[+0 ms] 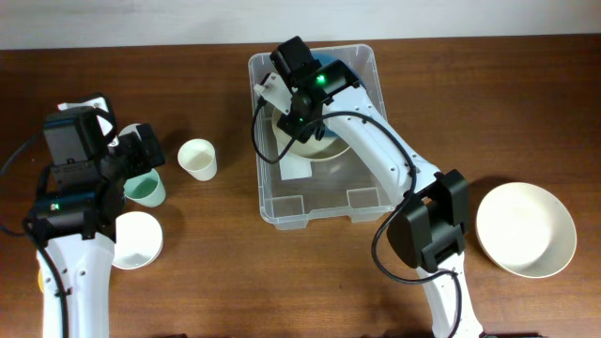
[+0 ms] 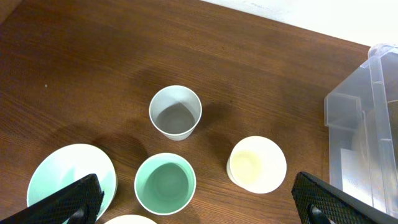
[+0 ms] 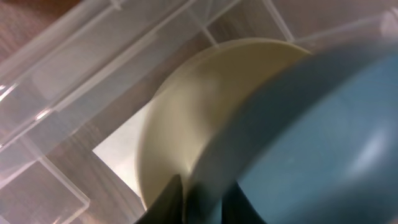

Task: Pack container
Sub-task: 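Grasp the dark blue bowl and place it into the bin, then move right gripper to the cream plate and grasp its rim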

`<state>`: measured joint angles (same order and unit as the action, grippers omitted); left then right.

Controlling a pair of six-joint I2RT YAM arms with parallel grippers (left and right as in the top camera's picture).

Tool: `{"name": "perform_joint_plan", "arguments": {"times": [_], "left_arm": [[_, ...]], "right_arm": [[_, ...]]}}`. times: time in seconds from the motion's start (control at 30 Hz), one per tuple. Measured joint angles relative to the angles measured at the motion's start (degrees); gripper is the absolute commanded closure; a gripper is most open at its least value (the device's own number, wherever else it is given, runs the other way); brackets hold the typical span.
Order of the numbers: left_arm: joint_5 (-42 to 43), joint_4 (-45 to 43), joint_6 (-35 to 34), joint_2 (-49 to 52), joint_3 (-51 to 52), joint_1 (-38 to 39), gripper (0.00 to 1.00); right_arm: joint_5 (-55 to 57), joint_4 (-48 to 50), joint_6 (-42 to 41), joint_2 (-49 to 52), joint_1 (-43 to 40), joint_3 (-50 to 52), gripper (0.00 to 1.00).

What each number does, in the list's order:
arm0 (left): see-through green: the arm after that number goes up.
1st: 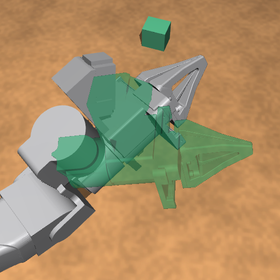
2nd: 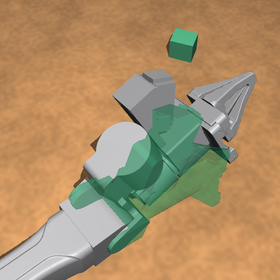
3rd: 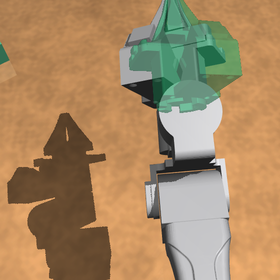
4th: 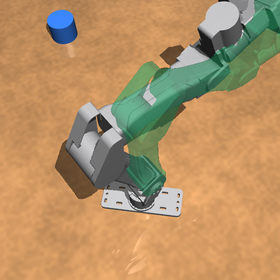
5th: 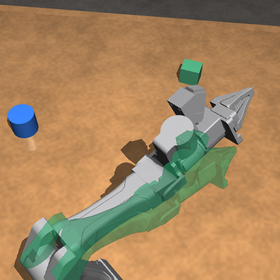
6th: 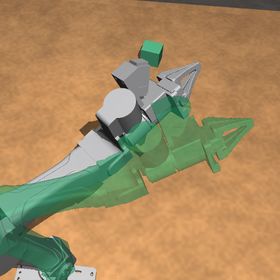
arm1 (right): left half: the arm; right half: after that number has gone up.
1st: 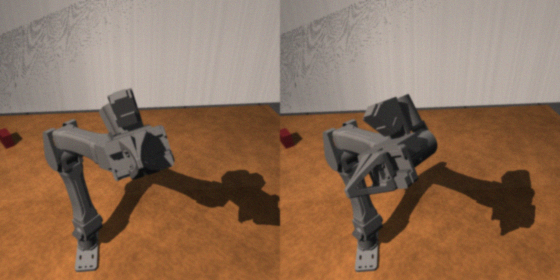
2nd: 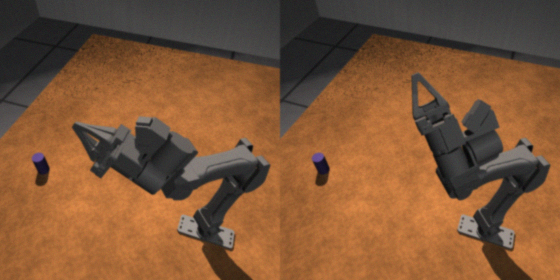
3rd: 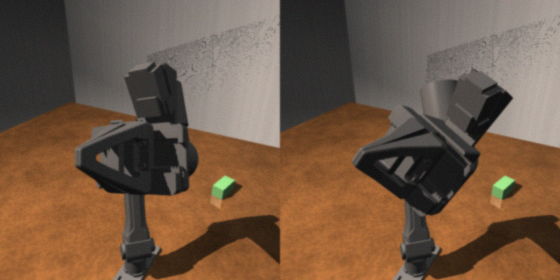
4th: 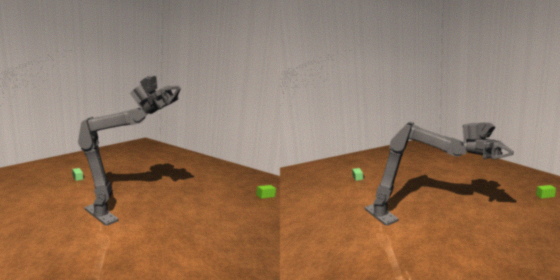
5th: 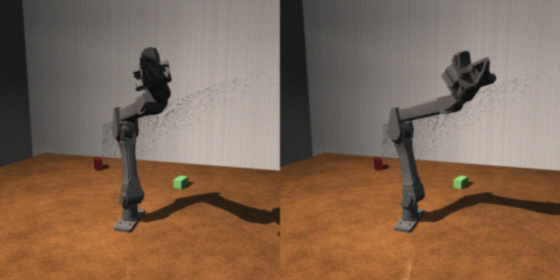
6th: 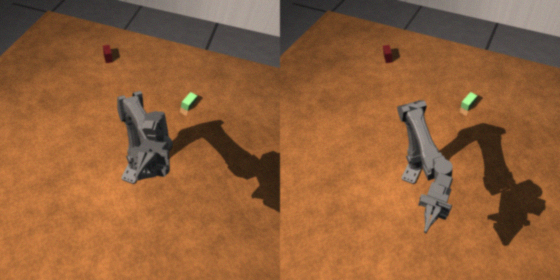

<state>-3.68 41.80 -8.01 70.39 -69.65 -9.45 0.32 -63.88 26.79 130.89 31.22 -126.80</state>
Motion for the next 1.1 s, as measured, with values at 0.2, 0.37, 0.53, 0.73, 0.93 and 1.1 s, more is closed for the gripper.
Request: {"name": "perform_joint_plan", "arguments": {"times": [0.2,0.37,0.53,0.73,0.93,1.1], "left_arm": [[0.0,0.0,0.0,0.0,0.0,0.0,0.00],[0.0,0.0,0.0,0.0,0.0,0.0,0.01],[0.0,0.0,0.0,0.0,0.0,0.0,0.01],[0.0,0.0,0.0,0.0,0.0,0.0,0.01],[0.0,-0.4,0.0,0.0,0.0,0.0,0.00],[0.0,-0.8,0.0,0.0,0.0,0.0,0.00]], "right_arm": [[-0.2,-0.5,-0.2,0.0,0.0,0.0,0.53],[0.4,-0.9,-1.7,0.0,0.0,0.0,0.51],[9.2,-0.9,-11.2,-1.0,-0.6,-2.5,0.50],[21.3,-8.5,-31.9,-8.7,-7.9,-5.9,0.48],[24.7,-23.9,-55.3,-13.2,-24.7,-6.7,0.38],[22.6,-26.6,-64.4,-13.1,-34.2,-0.5,0.38]]}}
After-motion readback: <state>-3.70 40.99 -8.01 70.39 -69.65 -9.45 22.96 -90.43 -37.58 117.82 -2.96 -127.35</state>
